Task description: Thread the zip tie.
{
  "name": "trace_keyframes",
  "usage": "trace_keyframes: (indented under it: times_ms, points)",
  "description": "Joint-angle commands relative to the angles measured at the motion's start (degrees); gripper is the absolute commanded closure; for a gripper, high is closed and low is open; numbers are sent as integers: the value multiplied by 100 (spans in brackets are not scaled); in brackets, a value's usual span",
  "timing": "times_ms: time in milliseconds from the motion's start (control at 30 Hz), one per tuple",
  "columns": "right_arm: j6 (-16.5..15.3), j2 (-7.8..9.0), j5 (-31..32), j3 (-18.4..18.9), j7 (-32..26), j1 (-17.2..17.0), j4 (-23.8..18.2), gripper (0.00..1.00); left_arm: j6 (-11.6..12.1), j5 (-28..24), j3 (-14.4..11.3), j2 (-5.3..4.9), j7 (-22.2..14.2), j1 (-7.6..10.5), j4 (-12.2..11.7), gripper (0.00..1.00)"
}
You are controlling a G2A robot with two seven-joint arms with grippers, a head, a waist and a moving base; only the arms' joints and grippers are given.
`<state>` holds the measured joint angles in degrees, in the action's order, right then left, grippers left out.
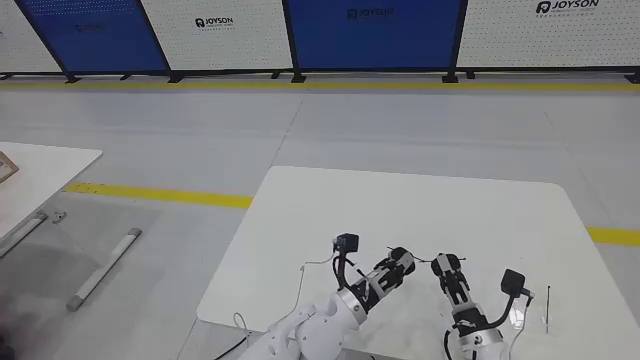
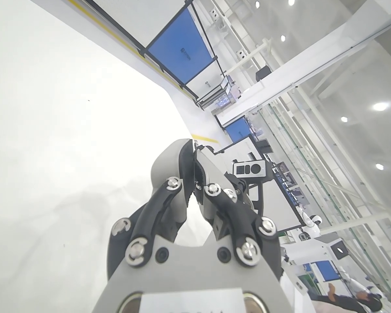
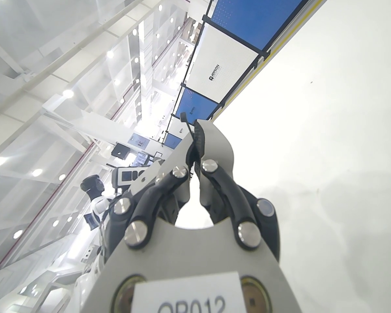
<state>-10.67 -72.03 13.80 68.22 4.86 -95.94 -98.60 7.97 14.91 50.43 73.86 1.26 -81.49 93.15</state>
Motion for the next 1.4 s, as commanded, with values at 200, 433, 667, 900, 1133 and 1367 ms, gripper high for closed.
trace_keyframes:
  times_ms: [200, 433, 667, 900, 1133, 1367]
  points:
    - [-40, -14, -48, 7, -150, -9, -31, 100, 83, 6, -22, 5, -53, -13, 23, 100]
    - [-67, -26, -128, 57, -193, -3, 10, 100, 326, -136, 27, 3, -24, -64, 69, 100]
    - [-122, -38, -145, 85, -226, -1, 27, 100, 143, 64, 2, 3, -72, -35, 18, 57]
    - [-87, -52, -105, 88, -259, -3, 11, 100, 97, 98, -43, 13, -160, -4, -5, 75]
    - [-46, -66, 15, 70, -257, 7, 8, 100, 63, 144, -51, 16, -174, 0, 15, 89]
    - [-66, -80, 54, 67, -255, 10, 17, 100, 12, 137, -64, 27, -170, 22, -4, 100]
